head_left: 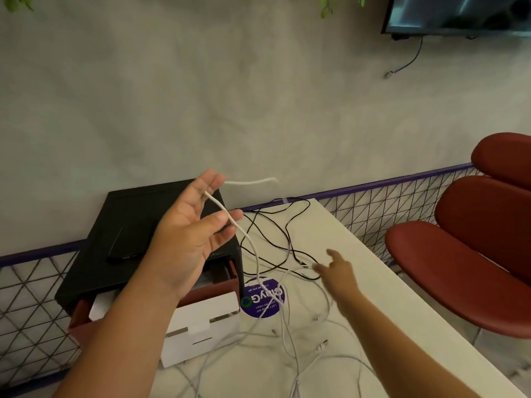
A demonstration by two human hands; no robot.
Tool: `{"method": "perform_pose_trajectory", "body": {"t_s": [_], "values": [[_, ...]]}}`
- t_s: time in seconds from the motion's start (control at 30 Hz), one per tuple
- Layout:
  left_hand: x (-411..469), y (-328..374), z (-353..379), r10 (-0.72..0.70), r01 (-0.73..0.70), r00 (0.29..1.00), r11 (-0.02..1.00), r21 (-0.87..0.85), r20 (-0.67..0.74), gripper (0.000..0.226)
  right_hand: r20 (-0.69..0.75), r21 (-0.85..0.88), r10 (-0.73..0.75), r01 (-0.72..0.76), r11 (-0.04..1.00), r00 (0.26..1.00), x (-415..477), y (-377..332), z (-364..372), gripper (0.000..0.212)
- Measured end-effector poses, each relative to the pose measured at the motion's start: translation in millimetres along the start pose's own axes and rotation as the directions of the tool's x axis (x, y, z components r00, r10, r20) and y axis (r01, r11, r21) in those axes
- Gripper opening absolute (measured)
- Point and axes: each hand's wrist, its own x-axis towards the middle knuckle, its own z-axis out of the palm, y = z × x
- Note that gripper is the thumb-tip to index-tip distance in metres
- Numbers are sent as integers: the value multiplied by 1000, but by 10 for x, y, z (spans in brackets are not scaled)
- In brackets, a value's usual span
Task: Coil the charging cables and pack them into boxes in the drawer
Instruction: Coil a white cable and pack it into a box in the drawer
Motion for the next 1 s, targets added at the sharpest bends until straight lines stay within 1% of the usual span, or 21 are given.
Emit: {"method": "perform_pose_trajectory", "body": {"t_s": [0.07,0.13,0.17,0.2,0.27,0.33,0.4,0.47,0.5,0.53,0.57,0.6,0.67,0.7,0.73,0.8,0.83,0.87,0.9,0.97,1.0], "values": [[-6,-42,5,-13,14,1000,1000,24,-19,55,115,-126,-118,132,983,986,-211,147,246,62],[-9,-62,-1,-21,22,999,999,40,-31,54,304,-238,-174,252,938,937,-391,298,445,63],[-6,-64,-10,-23,25,999,999,41,-35,53,392,-333,-177,318,887,903,-444,378,511,61],[-3,-60,-26,-26,28,999,999,35,-41,53,462,-436,-165,385,814,872,-481,461,558,59],[6,-37,-63,-32,32,998,999,8,-50,52,547,-593,-105,473,652,830,-508,627,587,52],[14,-9,-107,-29,27,998,999,-21,-62,52,572,-681,-45,505,531,819,-501,807,577,46],[11,15,-158,-28,25,997,999,-40,-74,51,549,-749,-1,493,444,836,-486,962,537,43],[-1,24,-190,-46,40,996,997,-70,-83,49,485,-794,5,438,421,874,-481,1042,480,44],[-10,23,-194,-60,53,995,994,-92,-78,48,462,-794,1,413,446,887,-495,1029,456,44],[-20,19,-191,-76,68,995,992,-110,-69,47,451,-768,-24,401,498,892,-511,978,446,45],[-31,11,-176,-93,86,994,989,-120,-56,47,457,-708,-62,405,578,887,-542,883,448,45],[-44,-1,-153,-111,105,993,987,-120,-41,47,476,-609,-107,416,676,873,-597,728,451,44],[-69,-40,-77,-149,148,989,984,-102,1,46,552,-284,-159,364,887,818,-760,298,446,44],[-82,-63,-30,-165,167,986,982,-87,26,46,625,-88,-177,294,952,760,-861,65,435,44],[-92,-89,16,-178,181,983,981,-68,51,46,701,53,-217,254,966,679,-963,-159,419,45],[-113,-130,87,-196,197,974,980,-1,110,47,803,160,-321,338,928,503,-1163,-509,405,46],[-126,-144,108,-202,195,969,979,58,144,47,818,196,-363,377,905,446,-1250,-606,421,43],[-137,-158,115,-214,190,960,972,139,179,47,817,221,-388,389,894,427,-1315,-664,442,37],[-147,-168,113,-231,183,950,957,226,210,46,803,254,-403,361,898,439,-1362,-695,467,28],[-162,-173,65,-267,163,932,913,374,246,46,751,337,-429,269,903,502,-1401,-717,495,12],[-166,-175,21,-275,156,929,897,415,246,47,710,376,-432,219,900,556,-1391,-721,482,17]]}}
